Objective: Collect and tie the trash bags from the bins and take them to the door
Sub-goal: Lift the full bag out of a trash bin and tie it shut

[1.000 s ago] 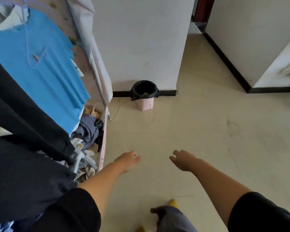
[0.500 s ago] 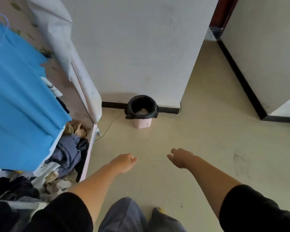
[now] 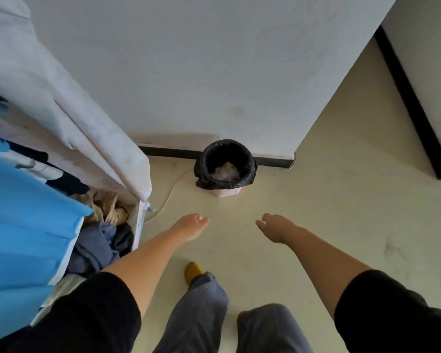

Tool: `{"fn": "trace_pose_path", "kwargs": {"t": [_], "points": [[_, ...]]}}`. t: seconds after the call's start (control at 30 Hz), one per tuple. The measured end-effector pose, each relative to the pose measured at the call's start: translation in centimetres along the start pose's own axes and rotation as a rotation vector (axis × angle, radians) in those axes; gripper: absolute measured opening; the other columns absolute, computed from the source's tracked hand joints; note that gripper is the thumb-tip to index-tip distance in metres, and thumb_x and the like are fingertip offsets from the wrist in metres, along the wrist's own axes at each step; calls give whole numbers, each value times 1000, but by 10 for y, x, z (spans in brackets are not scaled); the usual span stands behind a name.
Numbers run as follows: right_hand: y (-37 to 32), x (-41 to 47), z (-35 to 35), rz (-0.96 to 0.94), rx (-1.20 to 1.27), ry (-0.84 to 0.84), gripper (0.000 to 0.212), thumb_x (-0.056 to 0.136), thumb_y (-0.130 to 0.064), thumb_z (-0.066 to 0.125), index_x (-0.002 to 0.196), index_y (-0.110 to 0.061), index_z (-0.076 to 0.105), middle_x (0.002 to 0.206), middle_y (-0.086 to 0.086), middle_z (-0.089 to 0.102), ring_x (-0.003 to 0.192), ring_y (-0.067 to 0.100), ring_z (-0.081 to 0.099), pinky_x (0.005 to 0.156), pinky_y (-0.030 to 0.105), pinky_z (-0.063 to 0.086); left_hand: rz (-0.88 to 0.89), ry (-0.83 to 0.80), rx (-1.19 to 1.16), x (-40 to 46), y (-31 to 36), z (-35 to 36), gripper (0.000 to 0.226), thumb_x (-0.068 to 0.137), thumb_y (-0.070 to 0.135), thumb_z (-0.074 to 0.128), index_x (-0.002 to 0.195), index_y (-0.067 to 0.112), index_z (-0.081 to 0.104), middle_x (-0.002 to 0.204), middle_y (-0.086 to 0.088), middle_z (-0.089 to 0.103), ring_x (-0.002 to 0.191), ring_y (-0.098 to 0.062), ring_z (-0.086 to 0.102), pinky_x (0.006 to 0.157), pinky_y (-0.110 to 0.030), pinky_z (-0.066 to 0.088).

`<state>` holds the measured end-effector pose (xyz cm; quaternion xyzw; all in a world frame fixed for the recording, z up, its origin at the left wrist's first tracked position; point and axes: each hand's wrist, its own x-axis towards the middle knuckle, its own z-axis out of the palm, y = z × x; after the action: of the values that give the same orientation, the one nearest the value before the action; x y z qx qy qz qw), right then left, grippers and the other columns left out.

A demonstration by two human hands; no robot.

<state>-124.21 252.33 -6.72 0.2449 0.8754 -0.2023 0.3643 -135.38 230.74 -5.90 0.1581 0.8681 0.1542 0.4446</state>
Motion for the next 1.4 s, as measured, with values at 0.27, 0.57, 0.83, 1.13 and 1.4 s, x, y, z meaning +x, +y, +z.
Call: {"fn": "trace_pose_path", "kwargs": {"t": [0.27,0.57,0.83,1.13,1.4], "points": [[25,175,12,10,71,-71,50,102,-38,25,135,-3,38,139,21,46,126,35,44,101,39,35,-183,-2,-447,170,1,27,45,100,38,31,123,5,51,112,-14,64,101,-28,60,87,-37,48],[64,407,78,24,597,56,54,99,-45,23,134,-6,39,124,16,53,107,30,58,83,42,53,-294,116,-987,404,-52,115,55,98,50,32,127,7,50,108,-13,63,97,-25,61,89,-40,49],[68,504,107,-102,1383,74,54,94,-57,36,121,-13,51,112,8,65,100,23,65,76,37,56,-12,91,-1592,495,-75,120,52,91,49,50,121,6,50,116,-13,62,104,-23,61,92,-41,47],[73,505,103,-93,1965,-11,29,91,-40,56,92,-11,60,73,0,63,71,11,58,68,30,52,103,151,-1752,482,-79,115,28,95,21,54,120,9,55,107,-13,67,97,-23,65,78,-37,53],[77,500,103,-119,1916,17,17,93,-29,56,97,-12,58,72,2,54,69,12,54,62,29,53,64,262,-1663,473,-80,116,33,94,22,56,123,8,52,104,-14,67,93,-25,66,81,-37,52]]}}
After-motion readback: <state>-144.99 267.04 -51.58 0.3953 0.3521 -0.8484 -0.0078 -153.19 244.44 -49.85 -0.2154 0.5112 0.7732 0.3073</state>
